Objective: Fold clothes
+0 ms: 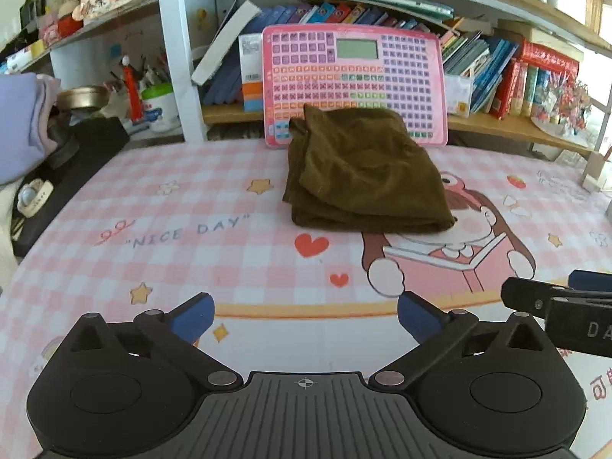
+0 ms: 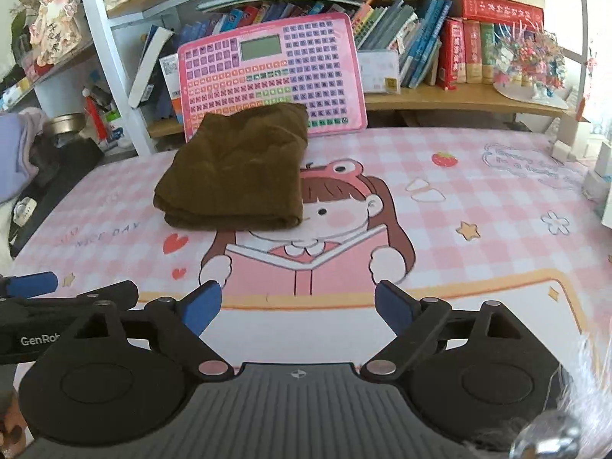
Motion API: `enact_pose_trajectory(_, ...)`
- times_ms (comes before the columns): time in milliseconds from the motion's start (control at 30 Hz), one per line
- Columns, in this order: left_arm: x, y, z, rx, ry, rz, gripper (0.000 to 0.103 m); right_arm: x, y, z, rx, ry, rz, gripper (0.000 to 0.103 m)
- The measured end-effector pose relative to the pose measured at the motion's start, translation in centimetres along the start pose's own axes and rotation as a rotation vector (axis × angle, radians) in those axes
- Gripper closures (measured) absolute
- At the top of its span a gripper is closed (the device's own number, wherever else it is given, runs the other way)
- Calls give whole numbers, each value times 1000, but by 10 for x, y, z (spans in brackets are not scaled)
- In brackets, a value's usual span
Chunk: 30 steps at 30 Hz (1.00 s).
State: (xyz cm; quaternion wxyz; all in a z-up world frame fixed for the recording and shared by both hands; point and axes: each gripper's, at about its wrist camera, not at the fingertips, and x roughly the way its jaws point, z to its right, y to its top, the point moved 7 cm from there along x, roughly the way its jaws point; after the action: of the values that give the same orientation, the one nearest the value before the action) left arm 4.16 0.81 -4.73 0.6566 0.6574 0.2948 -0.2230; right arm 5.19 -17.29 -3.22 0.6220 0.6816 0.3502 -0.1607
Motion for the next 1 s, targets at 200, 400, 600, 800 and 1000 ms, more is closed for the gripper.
enact_pose_trajectory(200,-6,-5,0,-39,-20,-8,0,-2,-3,-2,-6,-12,-10,14)
enact_pose_trajectory(400,-6,-7,-3,-48,-9,-16,0,2,-4,-4,15,-14,-29,14)
enact_pose_trajectory(600,-3,-3,-7,-57,-7,-31,0,7,-2,-6,23,-14,-29,14)
enact_pose_trajectory(800,0,-1,-9,-58,-10,-35,0,11,0,-8,25,-15,-32,14)
enact_pose_trajectory(1000,2,2,-9,-63,-26,-43,0,12,3,-7,29,-30,-23,14)
